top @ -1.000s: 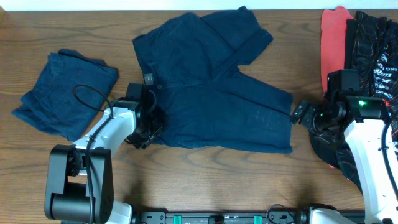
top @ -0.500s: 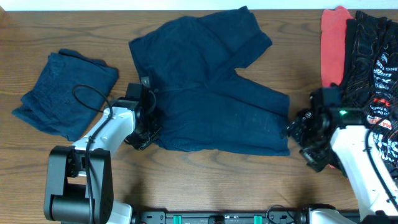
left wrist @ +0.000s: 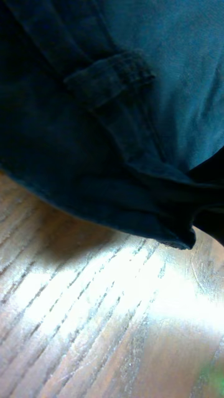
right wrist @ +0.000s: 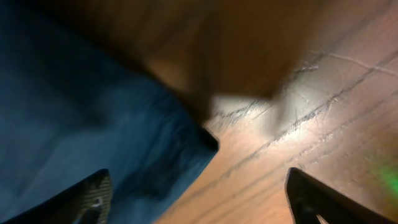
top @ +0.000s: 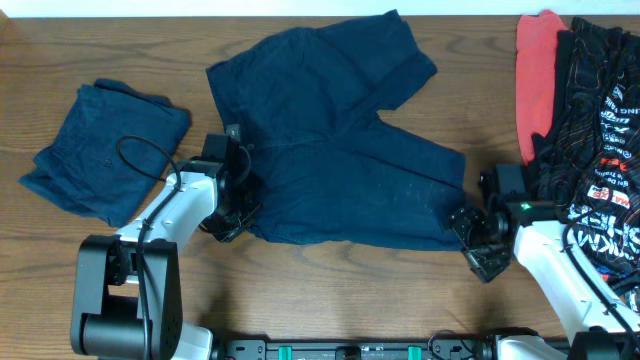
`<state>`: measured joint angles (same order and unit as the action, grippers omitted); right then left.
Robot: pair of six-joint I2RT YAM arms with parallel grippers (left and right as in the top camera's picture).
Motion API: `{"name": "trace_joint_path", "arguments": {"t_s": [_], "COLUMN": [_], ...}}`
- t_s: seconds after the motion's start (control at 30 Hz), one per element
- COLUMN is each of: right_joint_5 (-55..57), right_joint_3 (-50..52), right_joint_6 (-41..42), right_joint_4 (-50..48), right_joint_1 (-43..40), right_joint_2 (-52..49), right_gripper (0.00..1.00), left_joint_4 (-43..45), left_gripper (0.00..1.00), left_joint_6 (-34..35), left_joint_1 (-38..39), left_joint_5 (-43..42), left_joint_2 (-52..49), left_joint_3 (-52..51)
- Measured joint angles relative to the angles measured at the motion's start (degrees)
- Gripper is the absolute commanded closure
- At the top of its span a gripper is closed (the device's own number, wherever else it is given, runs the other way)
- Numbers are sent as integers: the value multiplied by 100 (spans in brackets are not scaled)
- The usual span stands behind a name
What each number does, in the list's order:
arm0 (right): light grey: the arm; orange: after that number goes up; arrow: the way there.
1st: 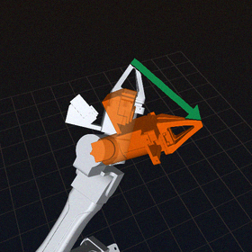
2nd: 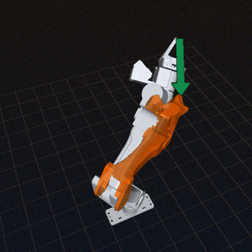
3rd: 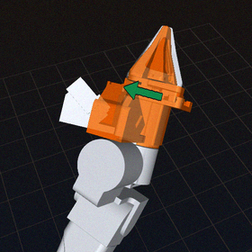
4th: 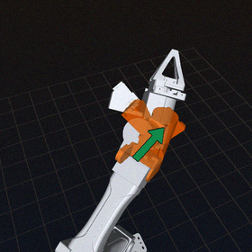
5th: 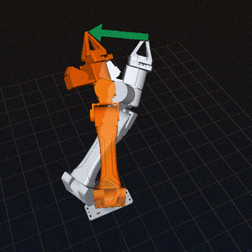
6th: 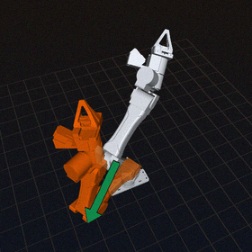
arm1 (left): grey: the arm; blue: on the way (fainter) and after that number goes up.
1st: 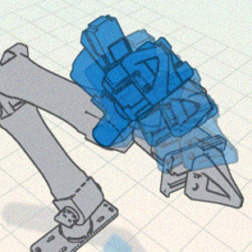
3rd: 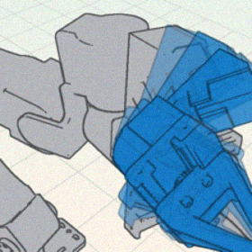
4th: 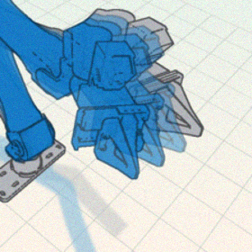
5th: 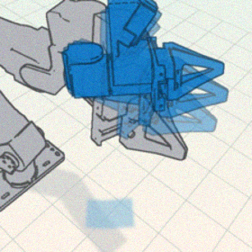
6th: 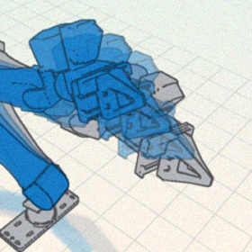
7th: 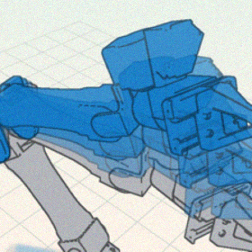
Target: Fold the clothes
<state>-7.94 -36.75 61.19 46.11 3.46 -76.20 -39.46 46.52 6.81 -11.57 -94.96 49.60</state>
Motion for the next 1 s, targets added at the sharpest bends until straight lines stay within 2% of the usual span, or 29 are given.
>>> {"name": "trace_joint_path", "arguments": {"t_s": [0.1, 0.2, 0.23, 0.3, 0.37, 0.67, 1.0], "right_joint_5": [-2, -9, -15, -24, -20, 157, 328], "right_joint_3": [297, 476, 494, 511, 511, 511, 507], "right_joint_6": [164, 341, 332, 367, 426, 214, -173], "right_joint_4": [-232, -286, -304, -363, -531, -1556, -1106], "right_joint_1": [0, 0, 0, 0, 0, 0, 0], "right_joint_2": [0, 0, 0, 0, 0, 0, 81], "right_gripper": [29, 51, 62, 96, 99, 99, 99], "left_joint_4": [-61, -85, -85, -85, -87, -374, -798], "left_gripper": [94, 93, 93, 94, 94, 94, 94], "left_joint_6": [0, -2, -2, -2, -4, -195, -424], "left_joint_1": [0, 0, 0, 0, 0, 0, 0], "left_joint_5": [0, 0, 0, 0, 0, 0, 42], "left_joint_2": [0, 0, 0, 0, 0, 0, 319], "left_joint_3": [0, 0, 0, 0, 0, 2, -9]}}
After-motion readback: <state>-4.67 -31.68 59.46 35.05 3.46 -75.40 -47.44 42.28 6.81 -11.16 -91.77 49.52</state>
